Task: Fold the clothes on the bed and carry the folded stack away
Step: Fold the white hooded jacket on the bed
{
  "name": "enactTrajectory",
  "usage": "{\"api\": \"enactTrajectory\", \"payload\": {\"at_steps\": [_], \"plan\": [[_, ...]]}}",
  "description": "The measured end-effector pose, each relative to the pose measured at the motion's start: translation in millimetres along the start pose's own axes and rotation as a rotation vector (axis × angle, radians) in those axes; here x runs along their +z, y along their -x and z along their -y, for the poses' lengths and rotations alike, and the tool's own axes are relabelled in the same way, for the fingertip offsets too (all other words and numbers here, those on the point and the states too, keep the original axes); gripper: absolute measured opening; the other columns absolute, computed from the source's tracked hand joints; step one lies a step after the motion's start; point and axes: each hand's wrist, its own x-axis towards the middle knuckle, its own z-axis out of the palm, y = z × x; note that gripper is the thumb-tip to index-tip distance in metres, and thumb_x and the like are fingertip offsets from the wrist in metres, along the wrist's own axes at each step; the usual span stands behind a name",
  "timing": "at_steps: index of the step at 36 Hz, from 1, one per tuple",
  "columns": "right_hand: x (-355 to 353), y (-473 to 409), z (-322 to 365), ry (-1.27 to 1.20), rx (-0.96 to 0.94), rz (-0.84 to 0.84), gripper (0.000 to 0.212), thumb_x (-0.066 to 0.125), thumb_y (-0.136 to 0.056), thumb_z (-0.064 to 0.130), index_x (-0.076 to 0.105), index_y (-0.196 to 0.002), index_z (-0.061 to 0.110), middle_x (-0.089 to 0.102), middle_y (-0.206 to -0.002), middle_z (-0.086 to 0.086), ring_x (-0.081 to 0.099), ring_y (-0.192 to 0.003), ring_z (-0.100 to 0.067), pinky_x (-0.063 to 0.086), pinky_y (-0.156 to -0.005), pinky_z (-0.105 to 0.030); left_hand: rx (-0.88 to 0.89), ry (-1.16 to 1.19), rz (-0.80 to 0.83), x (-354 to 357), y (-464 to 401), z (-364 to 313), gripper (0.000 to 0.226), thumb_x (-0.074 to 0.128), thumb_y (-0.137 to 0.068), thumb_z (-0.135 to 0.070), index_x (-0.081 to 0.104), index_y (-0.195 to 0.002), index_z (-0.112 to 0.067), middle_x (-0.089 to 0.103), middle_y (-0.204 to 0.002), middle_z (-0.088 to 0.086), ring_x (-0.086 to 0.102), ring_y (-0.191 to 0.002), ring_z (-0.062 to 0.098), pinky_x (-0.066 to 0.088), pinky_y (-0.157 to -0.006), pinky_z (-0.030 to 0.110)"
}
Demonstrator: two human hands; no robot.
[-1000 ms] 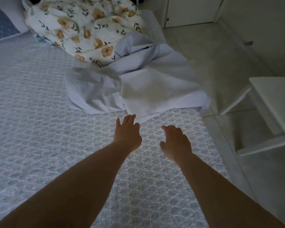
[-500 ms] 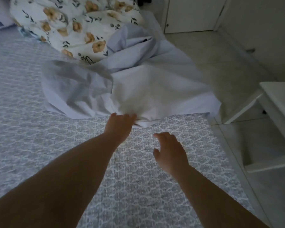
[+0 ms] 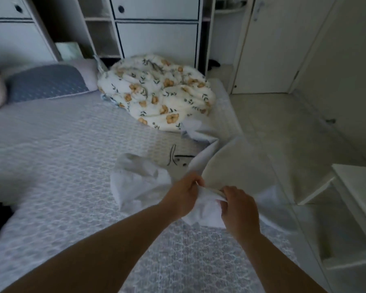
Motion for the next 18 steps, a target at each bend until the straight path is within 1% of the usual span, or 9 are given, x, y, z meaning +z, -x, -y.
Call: {"api": "enactTrajectory", "payload": {"at_steps": [2,3,5,8,11,13,15,16,18], "plan": [[-32,-1,20,0.029,0.014,0.008,0.017,0.066,-0.085,0.02,0.062,-0.097,0.009,0.064,-0.086,-0.009,0.062,-0.082,-0.032,0.045,-0.073,-0.038,0.002,0.045,-0.044,-31,15,-29,0.038,0.034,-0.09,0.001,0.047,-0.071,-0.029,0.051,-0.07,-0.007,0.043,-0.061,0.005,0.033,-0.05,0.009],[-46,-1,29,0.037,0.025,0.006,0.019,0.058,-0.091,0.025,0.061,-0.104,0.01,0.064,-0.093,-0.009,0.06,-0.089,-0.031,0.043,-0.078,-0.038,0.008,0.064,-0.062,-48,23,-44,0.038,0.034,-0.09,0.001,0.048,-0.071,-0.029,0.051,-0.07,-0.005,0.042,-0.059,0.005,0.032,-0.047,0.01],[-72,0,48,0.031,0.058,-0.016,0.025,0.049,-0.096,0.028,0.058,-0.111,0.011,0.063,-0.1,-0.009,0.059,-0.096,-0.029,0.041,-0.083,-0.037,0.03,0.098,-0.115,-84,40,-70,0.038,0.036,-0.088,0.002,0.049,-0.069,-0.027,0.05,-0.069,-0.005,0.041,-0.058,0.004,0.032,-0.047,0.009],[-111,6,81,-0.073,0.213,-0.046,0.027,0.042,-0.099,0.029,0.06,-0.102,0.009,0.064,-0.098,-0.01,0.06,-0.095,-0.029,0.042,-0.079,-0.034,0.083,0.112,-0.185,-147,71,-102,0.037,0.038,-0.087,0.003,0.05,-0.066,-0.026,0.048,-0.063,-0.007,0.04,-0.053,0.002,0.032,-0.046,0.01],[-150,11,125,-0.253,0.312,-0.018,0.027,0.041,-0.099,0.027,0.061,-0.097,0.009,0.065,-0.095,-0.012,0.06,-0.092,-0.03,0.044,-0.078,-0.033,0.132,0.099,-0.25,-214,102,-122,0.035,0.038,-0.089,0.001,0.052,-0.068,-0.025,0.052,-0.072,-0.005,0.043,-0.063,0.006,0.032,-0.052,0.008],[-176,11,164,-0.364,0.304,-0.01,0.028,0.039,-0.099,0.021,0.062,-0.102,0.005,0.065,-0.103,-0.015,0.059,-0.097,-0.032,0.046,-0.083,-0.035,0.119,0.128,-0.277,-259,125,-131,0.028,0.043,-0.093,-0.009,0.056,-0.076,-0.026,0.057,-0.085,-0.007,0.048,-0.073,0.003,0.032,-0.055,0.003],[-202,11,209,-0.459,0.316,-0.095,0.029,0.038,-0.099,0.018,0.062,-0.101,0.003,0.064,-0.104,-0.016,0.058,-0.098,-0.032,0.043,-0.084,-0.037,0.098,0.124,-0.259,-302,150,-138,0.006,0.056,-0.092,-0.036,0.059,-0.088,-0.033,0.059,-0.097,-0.011,0.053,-0.085,-0.001,0.038,-0.067,0.007],[-214,11,231,-0.511,0.329,-0.151,0.029,0.037,-0.099,0.018,0.062,-0.098,0.002,0.064,-0.102,-0.016,0.057,-0.094,-0.029,0.042,-0.08,-0.036,0.102,0.081,-0.243,-324,162,-141,0.017,0.062,-0.086,-0.048,0.059,-0.097,-0.036,0.058,-0.104,-0.012,0.055,-0.092,0.002,0.041,-0.074,0.014],[-240,9,273,-0.558,0.328,-0.244,0.028,0.036,-0.099,0.018,0.06,-0.095,0.004,0.062,-0.103,-0.016,0.054,-0.089,-0.026,0.035,-0.071,-0.032,0.13,-0.17,-0.206,-366,188,-143,0.048,0.069,-0.075,-0.057,0.055,-0.116,-0.037,0.05,-0.111,-0.014,0.049,-0.101,0.007,0.038,-0.083,0.023]]}}
